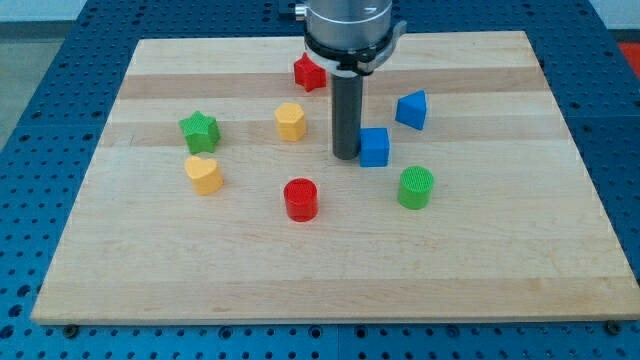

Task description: Slide your arm at the bottom of the red star

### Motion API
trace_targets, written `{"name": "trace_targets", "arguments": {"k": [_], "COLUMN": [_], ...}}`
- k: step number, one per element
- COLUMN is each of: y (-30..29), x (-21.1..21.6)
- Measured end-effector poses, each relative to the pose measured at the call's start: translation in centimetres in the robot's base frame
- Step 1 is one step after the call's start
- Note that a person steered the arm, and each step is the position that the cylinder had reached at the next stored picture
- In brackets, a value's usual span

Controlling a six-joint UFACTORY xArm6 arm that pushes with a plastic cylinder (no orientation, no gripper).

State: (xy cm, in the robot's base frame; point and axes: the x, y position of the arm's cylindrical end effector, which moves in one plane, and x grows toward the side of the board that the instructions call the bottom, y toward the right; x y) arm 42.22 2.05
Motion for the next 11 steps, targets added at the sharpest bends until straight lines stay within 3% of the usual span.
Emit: {"name": "trace_targets", "arguments": {"k": [2,5,8,11], "y": [4.1,4.4,-1.0,-7.0], "x": [0.0,-1.4,-9.1,-9.8]}}
